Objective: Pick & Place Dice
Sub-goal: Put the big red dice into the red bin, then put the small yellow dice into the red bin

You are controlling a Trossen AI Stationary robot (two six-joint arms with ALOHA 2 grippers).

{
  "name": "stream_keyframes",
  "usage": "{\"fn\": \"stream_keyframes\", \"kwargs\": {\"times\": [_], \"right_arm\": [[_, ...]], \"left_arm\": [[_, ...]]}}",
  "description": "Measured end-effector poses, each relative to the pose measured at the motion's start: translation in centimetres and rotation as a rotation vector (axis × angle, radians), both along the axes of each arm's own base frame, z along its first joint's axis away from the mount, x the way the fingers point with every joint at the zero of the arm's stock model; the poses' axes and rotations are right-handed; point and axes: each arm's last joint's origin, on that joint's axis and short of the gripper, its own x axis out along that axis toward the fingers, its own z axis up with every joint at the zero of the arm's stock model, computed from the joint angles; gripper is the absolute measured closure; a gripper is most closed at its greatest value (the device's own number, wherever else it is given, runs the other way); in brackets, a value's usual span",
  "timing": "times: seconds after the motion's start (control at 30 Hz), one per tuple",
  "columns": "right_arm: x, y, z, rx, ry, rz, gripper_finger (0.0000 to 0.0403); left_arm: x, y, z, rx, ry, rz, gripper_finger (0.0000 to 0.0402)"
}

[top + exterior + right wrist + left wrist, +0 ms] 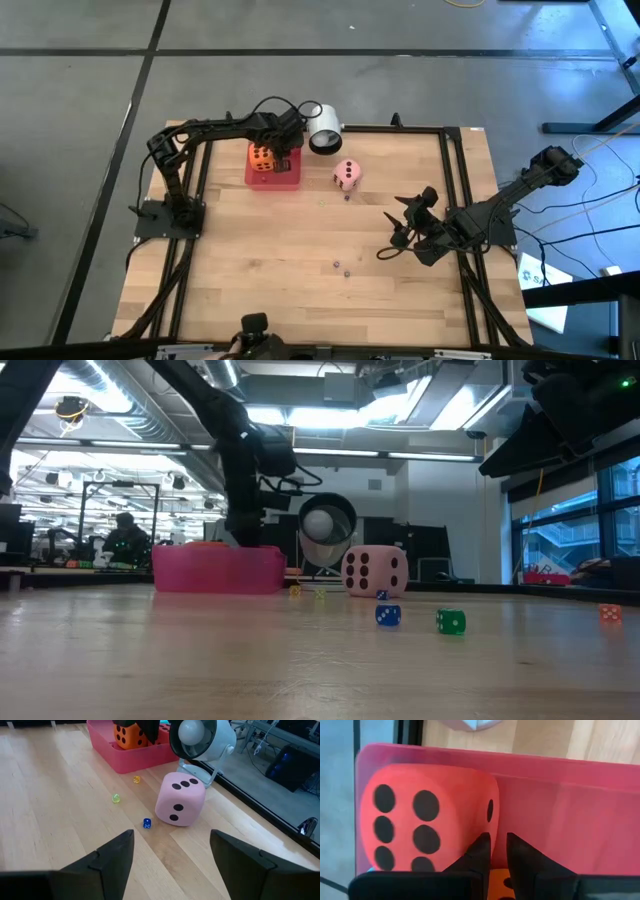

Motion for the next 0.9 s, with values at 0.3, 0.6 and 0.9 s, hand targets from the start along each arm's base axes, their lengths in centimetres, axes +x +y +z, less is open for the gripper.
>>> {"fn": "stream_keyframes", "kwargs": {"times": [0.3,0.6,0.9], "right_arm": [[0.0,0.0,0.0,0.003,0.002,0.002,0.0142],[0.0,0.0,0.0,0.004,0.003,0.003,0.0142],[0.0,0.0,0.0,0.004,0.003,0.003,0.0142]], "left_arm": [[0.2,0.3,0.2,0.065,0.002,0.007,0.0345],[0.4,0.1,0.2,0.061,0.001,0.002,0.0345],[1.4,-1.1,2.1,0.034,0.025,-0.031,0.0345]]}}
